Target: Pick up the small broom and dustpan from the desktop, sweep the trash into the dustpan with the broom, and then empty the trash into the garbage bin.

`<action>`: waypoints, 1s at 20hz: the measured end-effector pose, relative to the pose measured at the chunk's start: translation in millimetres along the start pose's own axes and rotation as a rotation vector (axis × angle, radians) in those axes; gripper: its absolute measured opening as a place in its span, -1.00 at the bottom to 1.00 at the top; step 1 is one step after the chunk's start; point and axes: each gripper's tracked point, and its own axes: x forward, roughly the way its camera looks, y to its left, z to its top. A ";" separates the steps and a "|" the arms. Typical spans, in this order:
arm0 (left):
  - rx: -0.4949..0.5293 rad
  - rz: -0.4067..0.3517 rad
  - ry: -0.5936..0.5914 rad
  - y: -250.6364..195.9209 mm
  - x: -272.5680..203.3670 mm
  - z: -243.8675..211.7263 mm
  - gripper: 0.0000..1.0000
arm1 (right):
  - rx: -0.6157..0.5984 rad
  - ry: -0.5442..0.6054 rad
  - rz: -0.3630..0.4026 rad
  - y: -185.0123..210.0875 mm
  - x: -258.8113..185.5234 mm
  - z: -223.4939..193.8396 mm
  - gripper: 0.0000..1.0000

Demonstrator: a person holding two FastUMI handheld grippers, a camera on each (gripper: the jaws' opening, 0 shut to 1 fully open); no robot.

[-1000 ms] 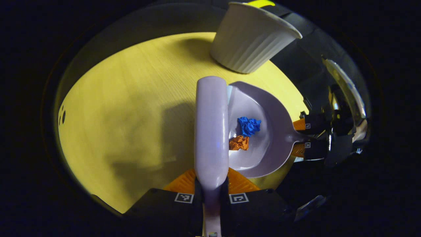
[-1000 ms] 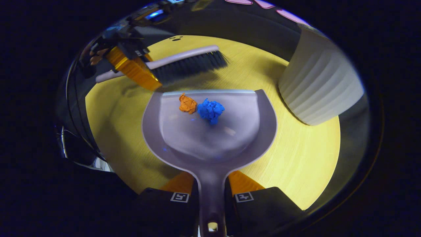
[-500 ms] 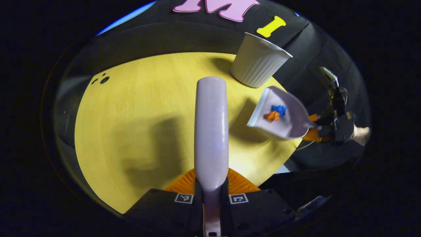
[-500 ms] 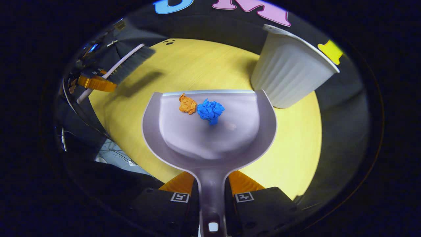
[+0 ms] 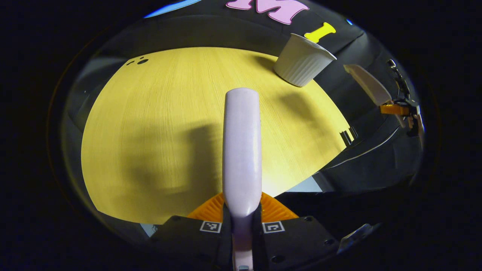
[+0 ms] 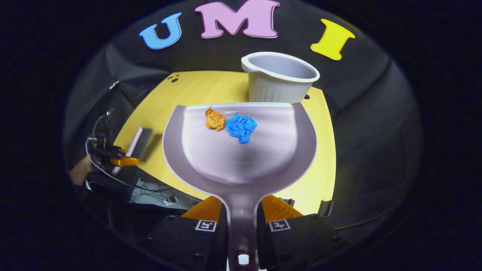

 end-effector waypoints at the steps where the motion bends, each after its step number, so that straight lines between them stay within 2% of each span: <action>1: -0.001 0.002 -0.006 2.7 -2.5 -0.4 -0.50 | 0.022 -0.017 0.009 -3.0 -11.5 9.4 -0.29; 3: -0.005 0.008 -0.023 10.9 -10.3 -0.3 -0.50 | 0.050 -0.052 0.011 -11.3 -37.1 28.8 -0.29; 4: -0.011 0.010 -0.032 15.3 -14.8 -0.3 -0.47 | 0.060 -0.067 0.006 -16.5 -47.4 40.0 -0.23; 5: -0.019 0.012 -0.040 19.2 -18.6 2.7 -0.53 | 0.075 -0.082 0.002 -22.1 -53.6 52.0 -0.30; 7: -0.031 0.014 -0.055 26.6 -23.9 6.9 -0.50 | 0.113 -0.111 -0.011 -31.2 -59.9 73.5 -0.29; 8: -0.030 0.016 -0.060 29.6 -26.3 7.7 -0.50 | 0.117 -0.119 -0.028 -40.7 -57.6 83.2 -0.37; 9: -0.028 0.021 -0.059 33.7 -28.7 6.2 -0.50 | 0.111 -0.123 -0.053 -50.8 -53.7 90.7 -0.29; 11: -0.021 0.031 -0.053 40.8 -30.5 10.8 -0.50 | 0.119 -0.122 -0.086 -69.2 -38.2 107.8 -0.37; 12: -0.020 0.035 -0.050 43.3 -30.4 12.7 -0.50 | 0.140 -0.117 -0.089 -74.2 -29.0 114.2 -0.30; 13: -0.029 0.033 -0.048 45.2 -31.5 15.2 -0.51 | 0.156 -0.113 -0.096 -80.1 -19.2 120.9 -0.37; 14: -0.040 0.029 -0.051 46.5 -33.0 19.4 -0.53 | 0.162 -0.110 -0.114 -89.5 -9.4 126.1 -0.30; 16: -0.046 0.042 -0.055 54.1 -34.2 23.3 -0.47 | 0.150 -0.101 -0.158 -104.7 10.6 136.3 -0.29; 20: -0.071 0.045 -0.055 61.9 -38.0 35.7 -0.50 | 0.119 -0.092 -0.218 -123.1 43.9 152.4 -0.29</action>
